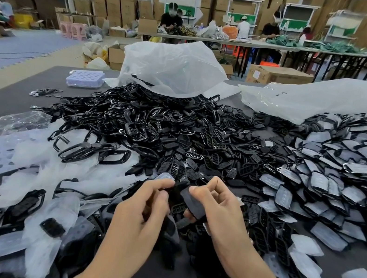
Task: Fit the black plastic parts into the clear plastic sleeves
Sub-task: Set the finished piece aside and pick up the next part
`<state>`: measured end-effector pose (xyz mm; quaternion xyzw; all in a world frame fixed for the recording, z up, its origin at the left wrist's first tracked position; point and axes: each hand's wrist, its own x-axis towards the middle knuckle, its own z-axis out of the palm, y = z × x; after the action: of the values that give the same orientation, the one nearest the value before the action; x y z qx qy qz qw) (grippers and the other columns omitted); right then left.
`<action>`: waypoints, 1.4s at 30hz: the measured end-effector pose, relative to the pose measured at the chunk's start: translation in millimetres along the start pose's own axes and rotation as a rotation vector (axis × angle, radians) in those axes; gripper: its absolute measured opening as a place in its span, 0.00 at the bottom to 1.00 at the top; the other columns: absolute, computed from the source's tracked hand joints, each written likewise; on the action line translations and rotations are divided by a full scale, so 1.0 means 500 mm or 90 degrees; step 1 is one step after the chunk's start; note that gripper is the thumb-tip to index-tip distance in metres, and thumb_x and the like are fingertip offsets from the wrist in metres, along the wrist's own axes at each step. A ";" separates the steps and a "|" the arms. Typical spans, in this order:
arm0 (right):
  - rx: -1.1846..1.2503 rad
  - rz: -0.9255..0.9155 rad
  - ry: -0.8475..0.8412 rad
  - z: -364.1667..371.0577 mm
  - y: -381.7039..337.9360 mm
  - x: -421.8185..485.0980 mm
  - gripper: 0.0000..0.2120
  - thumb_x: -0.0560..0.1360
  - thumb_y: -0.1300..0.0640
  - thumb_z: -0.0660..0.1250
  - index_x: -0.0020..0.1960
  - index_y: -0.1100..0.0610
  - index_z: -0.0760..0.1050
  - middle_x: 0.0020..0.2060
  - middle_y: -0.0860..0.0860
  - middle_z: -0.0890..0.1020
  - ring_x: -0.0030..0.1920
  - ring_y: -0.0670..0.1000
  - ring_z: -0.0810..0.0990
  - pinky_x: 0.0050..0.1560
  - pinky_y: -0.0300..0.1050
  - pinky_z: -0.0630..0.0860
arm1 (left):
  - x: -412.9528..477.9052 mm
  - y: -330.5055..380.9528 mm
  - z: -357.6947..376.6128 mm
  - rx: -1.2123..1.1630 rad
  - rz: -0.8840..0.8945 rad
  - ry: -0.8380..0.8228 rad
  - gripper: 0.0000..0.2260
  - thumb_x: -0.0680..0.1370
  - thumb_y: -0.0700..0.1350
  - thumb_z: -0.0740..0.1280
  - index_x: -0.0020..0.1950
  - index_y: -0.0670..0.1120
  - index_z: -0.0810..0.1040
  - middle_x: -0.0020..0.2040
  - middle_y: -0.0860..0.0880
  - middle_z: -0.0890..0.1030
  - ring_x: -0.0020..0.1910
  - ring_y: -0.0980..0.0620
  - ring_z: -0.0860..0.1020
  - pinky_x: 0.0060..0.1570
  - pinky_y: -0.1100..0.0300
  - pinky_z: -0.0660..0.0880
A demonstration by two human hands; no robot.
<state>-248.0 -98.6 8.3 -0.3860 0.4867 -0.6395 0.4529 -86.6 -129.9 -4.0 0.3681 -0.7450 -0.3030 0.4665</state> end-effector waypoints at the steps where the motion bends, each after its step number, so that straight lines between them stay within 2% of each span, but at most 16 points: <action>1: 0.005 0.005 -0.016 0.001 0.001 -0.001 0.16 0.78 0.61 0.70 0.34 0.53 0.69 0.31 0.50 0.77 0.31 0.48 0.79 0.38 0.44 0.79 | 0.002 0.000 0.001 -0.021 -0.024 -0.006 0.09 0.82 0.60 0.60 0.59 0.65 0.76 0.39 0.52 0.79 0.35 0.51 0.77 0.38 0.55 0.74; 3: 0.032 0.013 -0.071 0.004 0.004 -0.003 0.15 0.78 0.61 0.71 0.35 0.53 0.71 0.34 0.53 0.79 0.32 0.49 0.79 0.36 0.43 0.79 | 0.005 0.003 0.002 -0.050 -0.055 -0.040 0.09 0.79 0.60 0.61 0.57 0.65 0.77 0.38 0.50 0.80 0.36 0.51 0.78 0.39 0.57 0.75; 6: -0.001 -0.007 -0.139 0.009 0.005 -0.005 0.10 0.77 0.55 0.74 0.39 0.51 0.77 0.35 0.55 0.82 0.35 0.51 0.81 0.37 0.42 0.79 | 0.010 0.004 0.001 -0.075 -0.068 -0.061 0.08 0.81 0.49 0.64 0.53 0.63 0.79 0.38 0.52 0.84 0.36 0.56 0.81 0.39 0.61 0.77; 9: -0.105 -0.040 -0.124 0.003 0.006 -0.004 0.01 0.78 0.56 0.72 0.48 0.52 0.82 0.38 0.51 0.85 0.39 0.51 0.85 0.42 0.42 0.82 | 0.016 -0.006 -0.003 -0.063 -0.089 -0.020 0.09 0.81 0.47 0.65 0.50 0.62 0.80 0.38 0.53 0.84 0.36 0.54 0.80 0.41 0.54 0.78; 12: -0.206 -0.050 -0.136 -0.006 0.010 -0.007 0.10 0.82 0.62 0.66 0.61 0.53 0.81 0.41 0.49 0.86 0.43 0.50 0.87 0.46 0.41 0.82 | 0.019 -0.014 -0.010 -0.040 -0.076 -0.008 0.11 0.81 0.46 0.65 0.50 0.64 0.79 0.39 0.56 0.83 0.37 0.57 0.80 0.41 0.58 0.78; 16: -0.235 -0.024 -0.179 -0.017 0.009 -0.023 0.13 0.84 0.60 0.62 0.64 0.48 0.78 0.40 0.49 0.86 0.39 0.48 0.85 0.42 0.38 0.79 | 0.015 -0.019 -0.011 -0.015 -0.051 -0.016 0.13 0.82 0.45 0.63 0.52 0.65 0.80 0.38 0.57 0.83 0.36 0.58 0.80 0.37 0.69 0.74; 18: -0.214 0.006 -0.182 -0.024 0.008 -0.025 0.13 0.85 0.61 0.60 0.64 0.51 0.78 0.40 0.51 0.85 0.37 0.49 0.83 0.40 0.39 0.79 | 0.011 -0.021 -0.008 -0.027 -0.052 -0.027 0.12 0.82 0.47 0.62 0.53 0.64 0.81 0.40 0.56 0.83 0.37 0.57 0.80 0.39 0.66 0.75; 20: -0.178 0.002 -0.109 -0.051 -0.012 -0.017 0.12 0.85 0.63 0.60 0.65 0.56 0.77 0.39 0.52 0.86 0.36 0.48 0.83 0.38 0.39 0.80 | 0.007 -0.018 -0.007 -0.018 -0.036 -0.045 0.11 0.79 0.55 0.60 0.57 0.65 0.79 0.42 0.56 0.83 0.37 0.54 0.80 0.40 0.60 0.76; 24: 0.039 -0.114 0.212 -0.179 -0.111 0.034 0.16 0.84 0.62 0.62 0.71 0.61 0.71 0.42 0.56 0.88 0.40 0.50 0.86 0.41 0.38 0.81 | 0.002 -0.017 -0.010 0.078 0.036 -0.073 0.11 0.80 0.58 0.59 0.59 0.70 0.76 0.45 0.59 0.82 0.43 0.57 0.80 0.44 0.67 0.73; 28: 0.133 -0.158 0.446 -0.282 -0.168 0.053 0.41 0.82 0.56 0.68 0.83 0.57 0.44 0.43 0.59 0.84 0.37 0.48 0.85 0.39 0.38 0.81 | -0.007 -0.021 0.010 0.223 0.187 -0.113 0.14 0.79 0.60 0.60 0.57 0.60 0.83 0.49 0.63 0.78 0.50 0.59 0.76 0.55 0.58 0.69; 30: 0.082 -0.140 0.461 -0.281 -0.153 0.041 0.41 0.82 0.55 0.68 0.83 0.53 0.43 0.42 0.58 0.85 0.36 0.49 0.86 0.38 0.38 0.81 | -0.012 -0.028 0.020 0.294 0.264 -0.147 0.17 0.76 0.64 0.62 0.58 0.59 0.83 0.53 0.60 0.79 0.53 0.55 0.77 0.59 0.56 0.66; 33: -0.092 -0.131 0.371 -0.234 -0.104 0.015 0.30 0.83 0.53 0.64 0.81 0.47 0.56 0.43 0.50 0.88 0.42 0.49 0.87 0.40 0.37 0.81 | -0.015 -0.042 0.029 0.426 0.309 -0.184 0.26 0.72 0.70 0.61 0.63 0.58 0.81 0.60 0.55 0.80 0.61 0.54 0.74 0.68 0.55 0.60; 37: -0.400 -0.122 0.186 -0.124 -0.052 0.019 0.20 0.83 0.48 0.62 0.74 0.41 0.67 0.49 0.39 0.85 0.50 0.50 0.84 0.45 0.41 0.80 | 0.012 -0.056 0.016 0.562 0.145 -0.075 0.31 0.73 0.68 0.57 0.64 0.50 0.82 0.61 0.44 0.81 0.59 0.40 0.79 0.65 0.43 0.69; 39: -0.604 -0.124 0.103 -0.079 -0.014 0.037 0.23 0.83 0.45 0.61 0.77 0.44 0.65 0.67 0.42 0.77 0.68 0.50 0.75 0.64 0.38 0.71 | 0.029 -0.063 0.008 0.590 0.093 -0.040 0.26 0.74 0.63 0.59 0.63 0.48 0.82 0.59 0.43 0.81 0.57 0.39 0.79 0.60 0.43 0.74; 40: -0.721 -0.101 0.072 -0.064 0.005 0.045 0.26 0.83 0.42 0.58 0.79 0.45 0.62 0.75 0.47 0.70 0.75 0.51 0.66 0.74 0.43 0.63 | 0.034 -0.068 0.007 0.598 0.093 -0.025 0.22 0.75 0.60 0.62 0.61 0.48 0.82 0.56 0.44 0.81 0.54 0.40 0.80 0.57 0.45 0.74; 42: -0.878 -0.041 0.025 -0.046 0.033 0.054 0.29 0.82 0.35 0.53 0.80 0.45 0.59 0.81 0.50 0.59 0.80 0.52 0.56 0.79 0.51 0.52 | 0.040 -0.078 0.009 0.596 0.126 0.011 0.11 0.77 0.52 0.69 0.56 0.50 0.82 0.50 0.48 0.80 0.48 0.43 0.80 0.52 0.48 0.73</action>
<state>-274.1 -120.1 -11.8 -0.5888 0.7784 -0.2041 0.0761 -86.5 -167.1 -27.2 0.4688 -0.8289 0.1141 0.2831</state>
